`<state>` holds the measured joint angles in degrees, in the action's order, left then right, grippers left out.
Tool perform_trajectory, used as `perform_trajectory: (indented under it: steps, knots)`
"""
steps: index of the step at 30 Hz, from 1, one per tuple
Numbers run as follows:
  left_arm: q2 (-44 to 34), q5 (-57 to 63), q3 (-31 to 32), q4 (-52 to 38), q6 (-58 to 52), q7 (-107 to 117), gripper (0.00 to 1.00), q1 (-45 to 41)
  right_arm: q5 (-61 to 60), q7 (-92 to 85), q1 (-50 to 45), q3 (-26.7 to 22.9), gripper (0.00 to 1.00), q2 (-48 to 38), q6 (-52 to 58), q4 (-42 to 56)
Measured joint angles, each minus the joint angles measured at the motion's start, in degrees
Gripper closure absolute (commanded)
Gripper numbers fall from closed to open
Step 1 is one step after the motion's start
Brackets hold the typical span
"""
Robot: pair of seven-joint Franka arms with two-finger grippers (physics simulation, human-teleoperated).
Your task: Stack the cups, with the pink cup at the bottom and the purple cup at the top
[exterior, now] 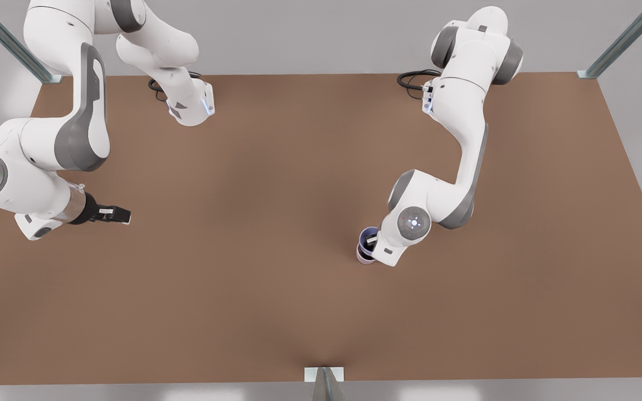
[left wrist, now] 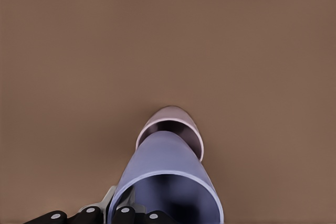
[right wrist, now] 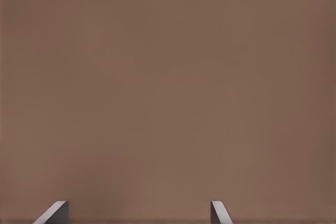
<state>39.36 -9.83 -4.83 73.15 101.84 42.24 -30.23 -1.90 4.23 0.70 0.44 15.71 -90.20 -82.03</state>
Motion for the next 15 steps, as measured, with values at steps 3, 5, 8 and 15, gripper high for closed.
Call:
perform_trajectory:
  steps: [3,5,8,15]
  knots:
    - [0.6,0.0,0.2,0.0,0.4,0.1,0.79,0.1,0.0,0.0,0.0,0.0,0.00,0.0,0.0,0.0]
    - [0.9,0.0,0.3,0.0,0.6,0.2,0.79,0.1,0.0,0.0,0.0,0.0,0.00,0.0,0.0,0.0]
    - [1.2,0.0,0.3,0.0,0.9,0.3,0.79,0.1,0.0,0.0,0.0,0.0,0.00,-0.1,0.0,-0.1]
    - [2.2,-0.1,0.3,0.0,1.9,0.3,0.46,0.2,0.0,0.0,0.0,0.0,0.00,-0.1,0.1,-0.1]
